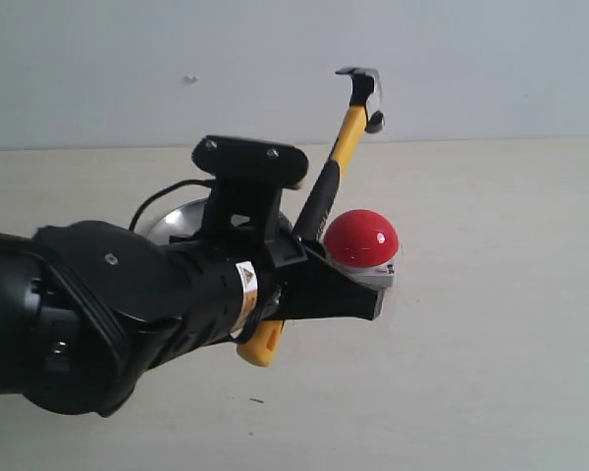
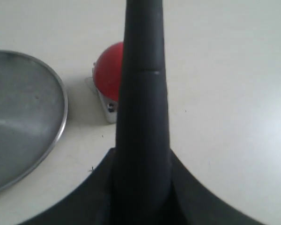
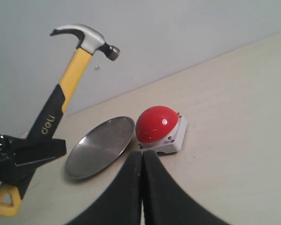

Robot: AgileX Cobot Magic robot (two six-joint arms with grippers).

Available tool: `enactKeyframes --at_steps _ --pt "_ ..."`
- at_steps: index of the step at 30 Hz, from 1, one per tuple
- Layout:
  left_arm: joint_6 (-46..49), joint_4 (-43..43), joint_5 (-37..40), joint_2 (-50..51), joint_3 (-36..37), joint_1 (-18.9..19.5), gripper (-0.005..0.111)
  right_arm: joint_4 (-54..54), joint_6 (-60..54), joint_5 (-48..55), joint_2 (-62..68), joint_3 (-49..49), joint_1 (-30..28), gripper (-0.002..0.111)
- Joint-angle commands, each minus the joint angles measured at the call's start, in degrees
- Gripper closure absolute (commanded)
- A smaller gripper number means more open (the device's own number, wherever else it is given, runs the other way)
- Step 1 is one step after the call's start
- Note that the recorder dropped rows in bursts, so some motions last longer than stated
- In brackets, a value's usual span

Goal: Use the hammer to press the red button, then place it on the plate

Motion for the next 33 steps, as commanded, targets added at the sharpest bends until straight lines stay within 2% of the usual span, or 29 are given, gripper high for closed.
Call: enactKeyframes --at_steps 1,5,8,14,17,21,27,33 --pt "2.2 2.4 3.9 -4.7 -0.9 0.1 0.107 0.2 0.0 -0.1 -0.4 0.3 -0.3 0.108" --pt "2.2 2.4 3.9 -4.7 -0.9 0.1 0.107 0.2 0.0 -0.1 -0.4 0.3 -0.3 0.108" --pt "1.7 1.6 2.7 -1.1 -0.8 0.7 0.107 0.2 0.0 -0.1 -0.4 0.3 -0.3 0.108" --pt "-2.1 1.6 -9.0 12.8 0.1 4.0 0.107 0.2 0.0 -0.1 -0.4 0.3 -0.3 0.108" --pt "-2.1 1.8 -9.0 15.5 0.1 4.2 0.107 0.2 0.0 -0.1 -0.4 0.3 -0.3 0.108" --pt "-1.3 1.9 -5.1 11.0 -0.5 4.2 0.107 0.2 0.0 -0.1 -0.4 0.3 -0.3 0.108" --pt "0.6 2.0 -3.3 0.3 -0.7 4.5 0.107 0.2 0.0 -0.1 -0.4 0.3 -0.3 0.108" --pt "1.1 2.1 -11.5 -4.9 -0.7 8.8 0.107 0.2 0.0 -0.1 -0.4 0.3 -0.3 0.108"
